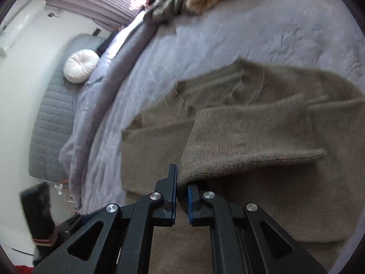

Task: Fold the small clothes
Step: 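Fold the held sleeve across the sweater body, then open the right gripper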

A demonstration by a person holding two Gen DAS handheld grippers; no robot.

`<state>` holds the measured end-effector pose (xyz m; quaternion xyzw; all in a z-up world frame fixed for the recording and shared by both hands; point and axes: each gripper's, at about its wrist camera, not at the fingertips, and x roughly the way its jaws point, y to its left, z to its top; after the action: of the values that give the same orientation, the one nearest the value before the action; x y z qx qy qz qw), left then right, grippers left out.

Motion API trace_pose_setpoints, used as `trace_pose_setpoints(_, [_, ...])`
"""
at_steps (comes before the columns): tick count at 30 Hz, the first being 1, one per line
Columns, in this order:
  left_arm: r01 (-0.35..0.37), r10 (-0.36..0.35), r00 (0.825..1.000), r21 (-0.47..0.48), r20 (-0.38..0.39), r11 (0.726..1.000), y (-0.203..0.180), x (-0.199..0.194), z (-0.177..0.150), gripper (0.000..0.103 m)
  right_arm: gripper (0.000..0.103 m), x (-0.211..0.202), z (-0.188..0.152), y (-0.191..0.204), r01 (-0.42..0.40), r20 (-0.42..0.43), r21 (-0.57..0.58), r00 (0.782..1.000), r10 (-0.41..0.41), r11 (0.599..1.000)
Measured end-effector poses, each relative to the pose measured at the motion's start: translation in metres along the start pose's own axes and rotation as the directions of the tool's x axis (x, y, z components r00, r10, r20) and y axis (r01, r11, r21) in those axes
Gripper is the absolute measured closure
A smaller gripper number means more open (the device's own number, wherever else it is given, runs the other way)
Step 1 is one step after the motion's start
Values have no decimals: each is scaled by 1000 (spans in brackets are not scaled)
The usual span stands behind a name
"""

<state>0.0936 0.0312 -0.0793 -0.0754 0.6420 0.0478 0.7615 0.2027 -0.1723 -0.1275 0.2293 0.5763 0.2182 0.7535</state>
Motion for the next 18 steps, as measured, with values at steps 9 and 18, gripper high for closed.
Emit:
trace_pose_setpoints(9, [60,-60,998,-40,9,997,26,5,-3,3,61,-29,-16,-43,-78,132,275,990,43,958])
trace_pose_setpoints(18, [308,-298,949,-100,99,946,60,-2,16,3,94,-22,9,1,-41,123,58,992,33,997])
